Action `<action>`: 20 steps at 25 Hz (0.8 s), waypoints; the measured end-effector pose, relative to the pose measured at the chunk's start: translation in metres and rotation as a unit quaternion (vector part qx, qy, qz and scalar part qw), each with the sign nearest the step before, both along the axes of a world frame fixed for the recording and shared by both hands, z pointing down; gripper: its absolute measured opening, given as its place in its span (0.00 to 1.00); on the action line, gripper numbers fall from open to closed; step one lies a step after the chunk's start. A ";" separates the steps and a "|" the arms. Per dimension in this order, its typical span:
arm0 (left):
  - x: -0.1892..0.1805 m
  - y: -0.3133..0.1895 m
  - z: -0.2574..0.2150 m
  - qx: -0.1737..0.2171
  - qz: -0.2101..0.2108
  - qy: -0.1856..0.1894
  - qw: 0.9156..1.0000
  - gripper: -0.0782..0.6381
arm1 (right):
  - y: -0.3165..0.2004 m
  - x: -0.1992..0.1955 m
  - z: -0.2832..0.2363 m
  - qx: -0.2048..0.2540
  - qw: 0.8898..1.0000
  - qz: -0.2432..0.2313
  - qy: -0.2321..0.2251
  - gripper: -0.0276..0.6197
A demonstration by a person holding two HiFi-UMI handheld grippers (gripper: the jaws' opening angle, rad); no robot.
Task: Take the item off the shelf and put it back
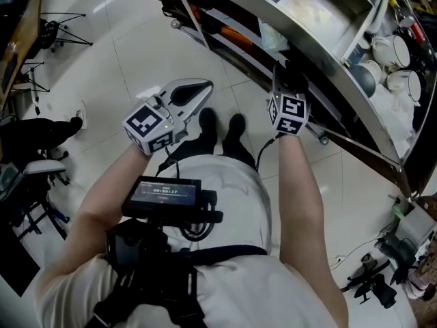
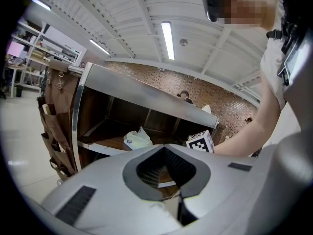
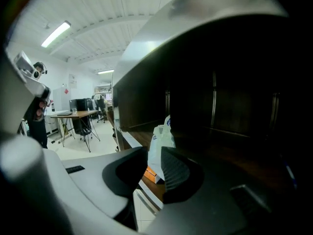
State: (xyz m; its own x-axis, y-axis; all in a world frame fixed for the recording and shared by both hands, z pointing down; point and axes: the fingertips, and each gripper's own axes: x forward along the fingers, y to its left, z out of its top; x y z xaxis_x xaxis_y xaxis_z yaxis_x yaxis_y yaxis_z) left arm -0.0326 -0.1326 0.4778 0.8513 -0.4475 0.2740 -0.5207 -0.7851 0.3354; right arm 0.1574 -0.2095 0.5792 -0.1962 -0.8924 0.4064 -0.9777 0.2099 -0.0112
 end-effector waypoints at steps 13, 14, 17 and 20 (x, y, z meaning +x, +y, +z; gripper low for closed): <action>0.004 -0.002 -0.017 0.015 0.008 0.001 1.000 0.11 | 0.053 -0.054 -0.083 0.020 0.990 -0.096 -0.096 0.05; 0.003 -0.003 -0.019 0.017 0.008 0.001 1.000 0.11 | 0.056 -0.061 -0.091 0.023 0.989 -0.107 -0.099 0.05; 0.001 -0.002 -0.027 0.022 0.005 0.002 1.000 0.11 | 0.066 -0.081 -0.116 0.034 0.984 -0.138 -0.109 0.05; -0.001 0.002 -0.038 0.025 0.004 0.003 1.000 0.11 | 0.079 -0.098 -0.145 0.050 0.978 -0.171 -0.113 0.05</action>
